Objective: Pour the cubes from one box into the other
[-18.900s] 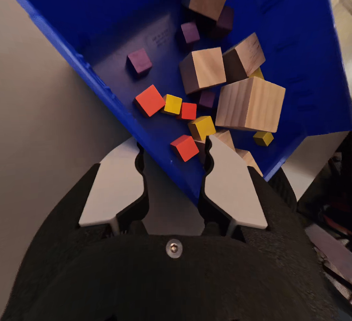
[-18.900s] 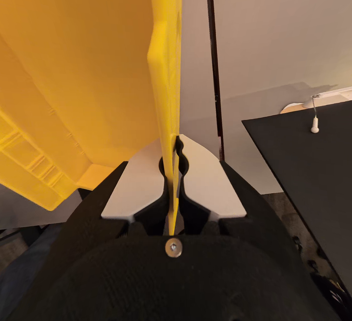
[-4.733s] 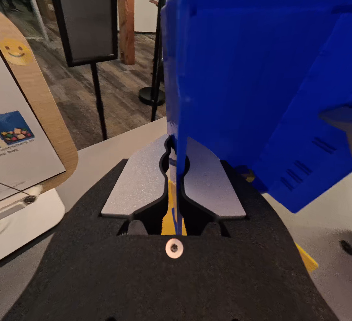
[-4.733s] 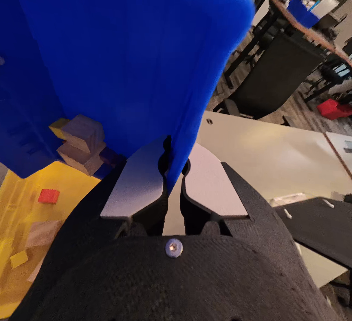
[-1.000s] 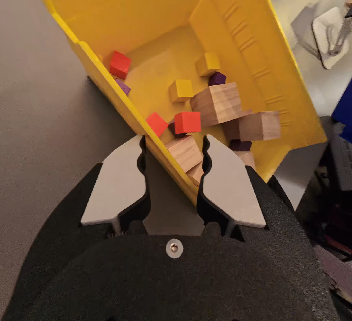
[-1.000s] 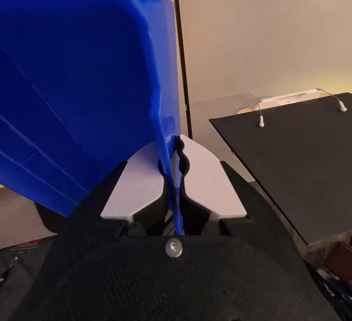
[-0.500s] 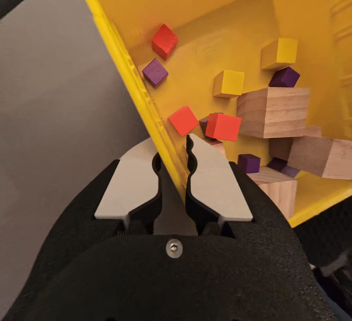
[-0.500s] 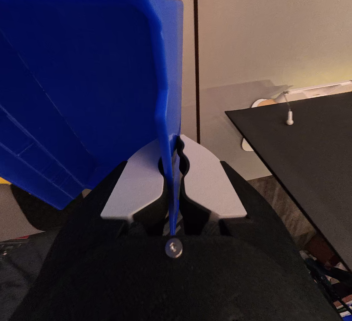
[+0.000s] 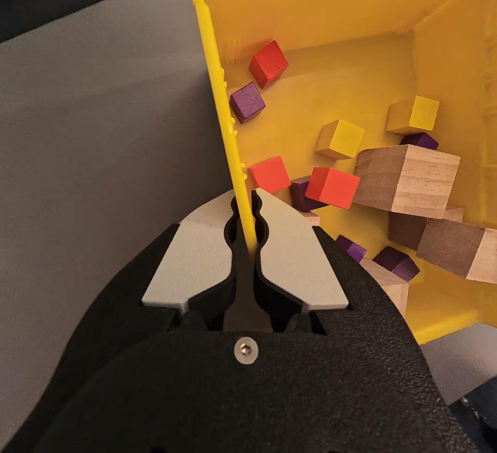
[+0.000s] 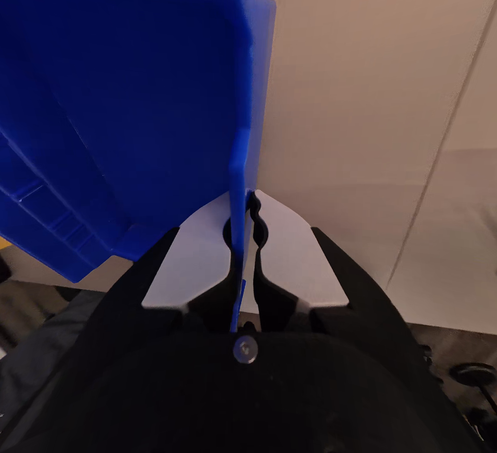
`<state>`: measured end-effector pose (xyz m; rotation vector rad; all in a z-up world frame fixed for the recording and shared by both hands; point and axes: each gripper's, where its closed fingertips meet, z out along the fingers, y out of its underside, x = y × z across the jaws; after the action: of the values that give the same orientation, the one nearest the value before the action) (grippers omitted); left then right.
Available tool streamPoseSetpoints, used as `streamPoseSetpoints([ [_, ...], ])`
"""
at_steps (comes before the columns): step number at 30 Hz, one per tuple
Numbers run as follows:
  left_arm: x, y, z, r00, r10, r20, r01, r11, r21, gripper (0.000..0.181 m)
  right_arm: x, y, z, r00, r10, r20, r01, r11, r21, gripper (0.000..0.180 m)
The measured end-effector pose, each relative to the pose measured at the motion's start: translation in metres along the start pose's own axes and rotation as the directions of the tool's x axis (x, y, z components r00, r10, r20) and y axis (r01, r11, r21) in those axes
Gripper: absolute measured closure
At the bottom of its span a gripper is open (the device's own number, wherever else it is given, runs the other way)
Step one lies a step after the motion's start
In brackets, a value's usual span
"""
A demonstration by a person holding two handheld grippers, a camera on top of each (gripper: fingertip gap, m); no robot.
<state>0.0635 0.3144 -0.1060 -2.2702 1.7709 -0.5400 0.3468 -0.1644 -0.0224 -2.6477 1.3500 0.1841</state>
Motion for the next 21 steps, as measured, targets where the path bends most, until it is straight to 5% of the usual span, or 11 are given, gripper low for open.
streamPoseSetpoints([
  [10, -0.122, 0.06, -0.049, 0.988, -0.142, 0.053, 0.138, 0.987, 0.082, 0.169, -0.05, -0.011, 0.082, 0.993, -0.034, 0.109, 0.05, 0.987, -0.153, 0.172],
  [21, -0.142, 0.067, -0.057, 0.991, -0.125, 0.041, 0.12, 0.985, 0.122, 0.168, -0.065, -0.017, 0.114, 0.992, -0.037, 0.121, 0.06, 0.979, -0.195, 0.171],
])
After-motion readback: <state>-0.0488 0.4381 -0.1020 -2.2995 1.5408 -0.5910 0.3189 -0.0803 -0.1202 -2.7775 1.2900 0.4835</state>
